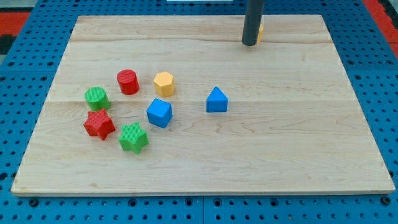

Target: Move the blue triangle to the right of the yellow hexagon

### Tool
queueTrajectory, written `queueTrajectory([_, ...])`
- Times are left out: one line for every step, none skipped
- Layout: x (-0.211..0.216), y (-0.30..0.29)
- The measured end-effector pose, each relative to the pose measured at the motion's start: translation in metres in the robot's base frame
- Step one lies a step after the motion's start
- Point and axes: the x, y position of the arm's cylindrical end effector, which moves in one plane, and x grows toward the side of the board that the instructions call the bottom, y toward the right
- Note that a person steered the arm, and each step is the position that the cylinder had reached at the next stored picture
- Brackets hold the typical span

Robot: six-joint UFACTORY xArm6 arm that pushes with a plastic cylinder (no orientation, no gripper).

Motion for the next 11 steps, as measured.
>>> queueTrajectory([-0.014,-0.021])
queueTrajectory([-0.048,0.028])
queueTrajectory([0.012,0.004])
queueTrajectory([0.078,0.039])
queueTrajectory([0.16,0.048])
queueTrajectory([0.198,-0.004])
queueTrajectory([0.205,-0.039])
queueTrajectory([0.165,-0.069])
queueTrajectory([0.133,-0.069])
queueTrajectory([0.122,-0.065])
queueTrajectory([0.144,-0.065])
